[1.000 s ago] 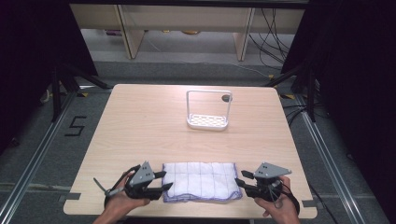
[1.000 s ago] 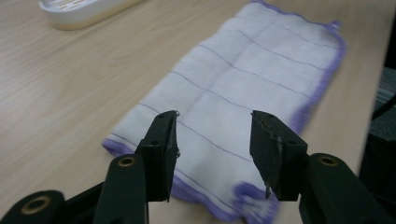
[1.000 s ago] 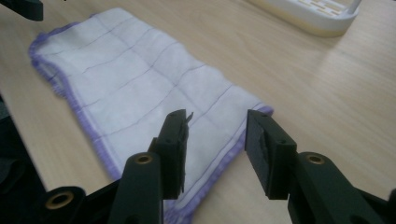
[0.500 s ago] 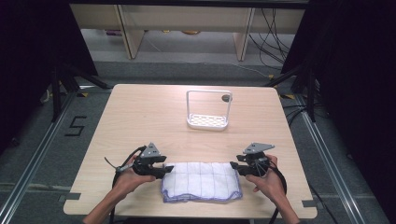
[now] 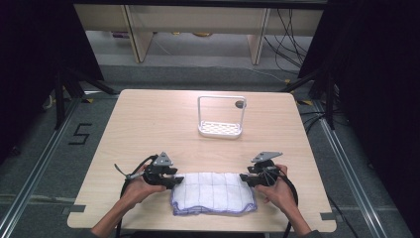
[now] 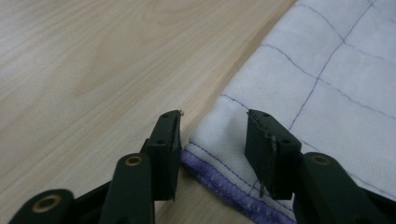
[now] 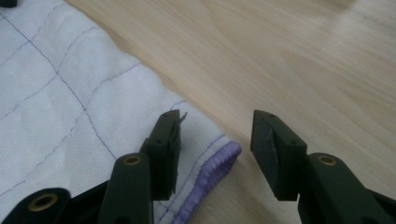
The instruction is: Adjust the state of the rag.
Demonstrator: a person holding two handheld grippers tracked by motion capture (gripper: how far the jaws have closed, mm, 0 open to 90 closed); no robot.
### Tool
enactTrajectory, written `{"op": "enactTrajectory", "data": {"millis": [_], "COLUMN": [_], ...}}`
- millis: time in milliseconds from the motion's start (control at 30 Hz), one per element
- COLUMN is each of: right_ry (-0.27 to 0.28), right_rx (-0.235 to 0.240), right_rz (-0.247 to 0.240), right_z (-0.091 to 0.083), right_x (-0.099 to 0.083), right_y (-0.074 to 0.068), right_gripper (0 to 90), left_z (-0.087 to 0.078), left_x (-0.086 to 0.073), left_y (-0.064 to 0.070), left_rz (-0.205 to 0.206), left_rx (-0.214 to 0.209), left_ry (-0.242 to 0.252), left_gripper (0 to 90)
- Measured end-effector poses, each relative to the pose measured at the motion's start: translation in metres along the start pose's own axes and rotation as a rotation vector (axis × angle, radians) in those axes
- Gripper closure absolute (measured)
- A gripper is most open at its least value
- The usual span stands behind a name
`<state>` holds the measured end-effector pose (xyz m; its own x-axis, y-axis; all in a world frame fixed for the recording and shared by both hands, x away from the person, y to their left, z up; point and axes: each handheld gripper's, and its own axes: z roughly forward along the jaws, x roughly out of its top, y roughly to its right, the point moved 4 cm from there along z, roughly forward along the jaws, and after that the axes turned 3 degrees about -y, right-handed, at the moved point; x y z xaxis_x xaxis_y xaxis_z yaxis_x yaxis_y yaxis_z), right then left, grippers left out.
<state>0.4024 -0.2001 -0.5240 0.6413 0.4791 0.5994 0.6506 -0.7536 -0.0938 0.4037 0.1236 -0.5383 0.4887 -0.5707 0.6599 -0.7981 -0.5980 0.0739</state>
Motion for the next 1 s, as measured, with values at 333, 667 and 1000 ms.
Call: {"op": "enactTrajectory", "data": {"millis": [333,667,1000], "right_ry": [-0.008,-0.023,-0.066], "right_rx": [0.035,0.009,0.03], "right_rz": [-0.029,-0.074,-0.219], "right_z": [0.007,0.01,0.04], "right_x": [-0.003,0.032,0.095], "right_y": [-0.001,0.008,0.013], "right_gripper": [80.8,86.2,86.2], "left_z": [-0.001,-0.017,-0.02], "left_x": [-0.002,-0.016,-0.023], "left_y": [0.007,0.03,0.068], "left_rz": [0.013,0.05,0.074], "left_rx": [-0.022,-0.028,-0.078], "left_ry": [0.012,0.029,0.064], "left_gripper": [80.4,82.4,82.5]}}
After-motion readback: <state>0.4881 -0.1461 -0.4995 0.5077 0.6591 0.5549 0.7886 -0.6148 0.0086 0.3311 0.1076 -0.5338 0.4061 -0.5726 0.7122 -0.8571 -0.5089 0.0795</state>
